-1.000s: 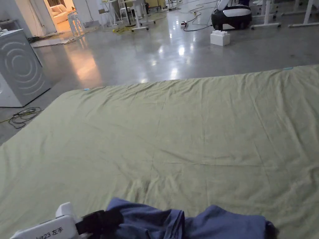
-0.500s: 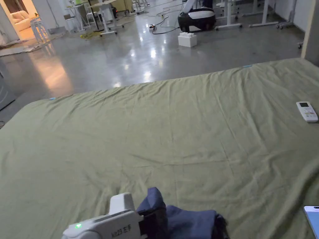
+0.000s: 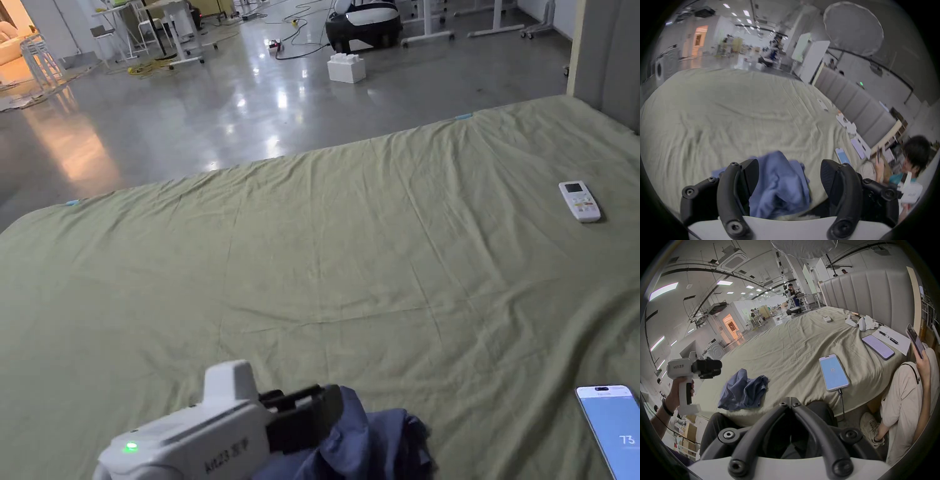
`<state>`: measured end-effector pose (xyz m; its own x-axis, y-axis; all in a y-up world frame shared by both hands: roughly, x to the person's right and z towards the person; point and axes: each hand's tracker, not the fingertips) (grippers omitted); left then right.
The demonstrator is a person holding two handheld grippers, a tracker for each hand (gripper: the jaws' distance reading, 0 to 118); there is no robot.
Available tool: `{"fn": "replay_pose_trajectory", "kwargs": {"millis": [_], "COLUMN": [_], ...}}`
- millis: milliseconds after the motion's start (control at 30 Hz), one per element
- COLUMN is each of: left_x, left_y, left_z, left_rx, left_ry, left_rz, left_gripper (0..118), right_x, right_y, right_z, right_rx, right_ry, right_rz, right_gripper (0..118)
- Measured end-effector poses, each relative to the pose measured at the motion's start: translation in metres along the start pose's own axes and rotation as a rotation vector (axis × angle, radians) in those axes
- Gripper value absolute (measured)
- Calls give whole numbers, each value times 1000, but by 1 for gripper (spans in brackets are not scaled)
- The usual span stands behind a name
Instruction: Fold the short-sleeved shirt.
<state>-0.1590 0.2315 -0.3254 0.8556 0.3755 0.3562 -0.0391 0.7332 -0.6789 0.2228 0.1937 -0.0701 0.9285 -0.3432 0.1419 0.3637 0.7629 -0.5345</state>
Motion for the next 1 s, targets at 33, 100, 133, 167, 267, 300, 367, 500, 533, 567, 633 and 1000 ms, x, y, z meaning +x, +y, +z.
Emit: {"fn": "replay_pose_trajectory", "kwargs": {"millis": [33, 100, 133, 167, 267, 300, 367, 500, 533, 567, 633, 1000], "left_x": [-9, -22, -27, -29, -28, -23, -17, -17, -16, -12, 0, -35], "left_y": [2, -2, -7, -13, -38, -48, -66, -87, -84, -84, -84, -36], "left_z": [-6, -25, -40, -52, -91, -98, -109, -120, -119, -118, -115, 38], "left_rx": [6, -67, -106, -139, -292, -331, -390, -343, -342, -341, -329, 11], "left_ry": [21, -21, -69, -91, -97, -113, -166, -116, -109, -101, -76, -187], "left_rz": [48, 133, 166, 199, 224, 192, 170, 216, 226, 194, 62, 246], "left_gripper": [69, 15, 7, 7, 7, 5, 5, 2, 1, 1, 1, 1], "right_x": [-1, -4, -6, -7, -5, -5, -4, -5, -9, -12, -23, -112], "right_y": [0, 1, 2, 1, -2, -3, -3, -2, -1, 1, 4, 41], "right_z": [-1, -1, 0, 2, 6, 8, 10, 3, 0, -3, -17, -130], "right_rx": [0, -1, -1, 2, 2, 3, -4, -31, -37, -42, -55, -136], "right_ry": [4, 13, 15, 15, 13, 4, -5, -13, -7, 9, 66, 208], "right_rz": [5, 16, 19, 19, 12, 11, 6, 16, 25, 32, 44, 315], "right_gripper": [0, 0, 0, 0, 0, 0, 0, 0, 0, 0, 0, 0]}}
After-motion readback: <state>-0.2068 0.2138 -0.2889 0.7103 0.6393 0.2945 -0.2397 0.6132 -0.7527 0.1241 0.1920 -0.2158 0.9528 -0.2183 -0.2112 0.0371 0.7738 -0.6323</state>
